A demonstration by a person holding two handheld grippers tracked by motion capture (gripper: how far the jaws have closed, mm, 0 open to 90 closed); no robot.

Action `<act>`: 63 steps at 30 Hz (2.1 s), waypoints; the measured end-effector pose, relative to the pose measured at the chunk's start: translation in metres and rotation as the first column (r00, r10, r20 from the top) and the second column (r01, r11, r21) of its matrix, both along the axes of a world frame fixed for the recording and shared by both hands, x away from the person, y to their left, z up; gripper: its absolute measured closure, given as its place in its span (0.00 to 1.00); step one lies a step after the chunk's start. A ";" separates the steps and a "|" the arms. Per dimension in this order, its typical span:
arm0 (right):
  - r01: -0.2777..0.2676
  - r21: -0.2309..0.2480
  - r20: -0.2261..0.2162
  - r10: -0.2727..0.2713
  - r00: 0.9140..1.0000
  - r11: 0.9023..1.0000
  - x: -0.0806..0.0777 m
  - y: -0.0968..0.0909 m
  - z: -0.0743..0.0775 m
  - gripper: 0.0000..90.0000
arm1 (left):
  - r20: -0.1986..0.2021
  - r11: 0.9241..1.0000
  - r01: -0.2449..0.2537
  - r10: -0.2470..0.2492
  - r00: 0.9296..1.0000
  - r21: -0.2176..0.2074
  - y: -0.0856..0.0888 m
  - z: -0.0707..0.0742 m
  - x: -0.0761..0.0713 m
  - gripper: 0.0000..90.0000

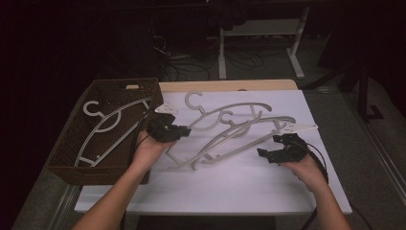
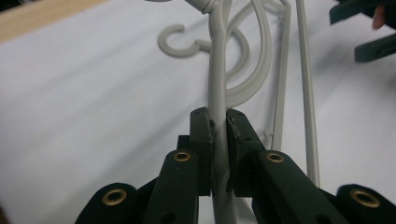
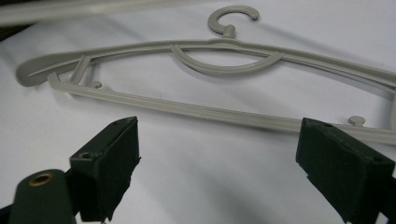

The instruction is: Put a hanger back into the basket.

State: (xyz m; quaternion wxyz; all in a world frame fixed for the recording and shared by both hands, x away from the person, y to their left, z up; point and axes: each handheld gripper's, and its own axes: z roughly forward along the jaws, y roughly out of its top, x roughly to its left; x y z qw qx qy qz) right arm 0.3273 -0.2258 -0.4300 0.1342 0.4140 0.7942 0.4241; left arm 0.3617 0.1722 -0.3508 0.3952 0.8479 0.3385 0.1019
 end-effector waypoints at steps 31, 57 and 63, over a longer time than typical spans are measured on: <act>-0.002 -0.008 -0.026 0.002 1.000 1.000 0.002 0.003 -0.003 0.02 | 0.135 0.966 -0.260 0.257 0.957 0.007 0.207 0.074 0.013 0.92; -0.008 -0.021 -0.035 0.008 0.999 1.000 0.005 0.007 -0.005 0.02 | 0.089 0.895 -0.409 0.400 0.912 0.179 0.295 0.034 0.010 0.92; -0.010 -0.023 -0.037 0.009 0.999 1.000 0.005 0.008 -0.005 0.02 | 0.056 0.891 -0.409 0.406 0.912 0.196 0.288 0.017 0.021 0.92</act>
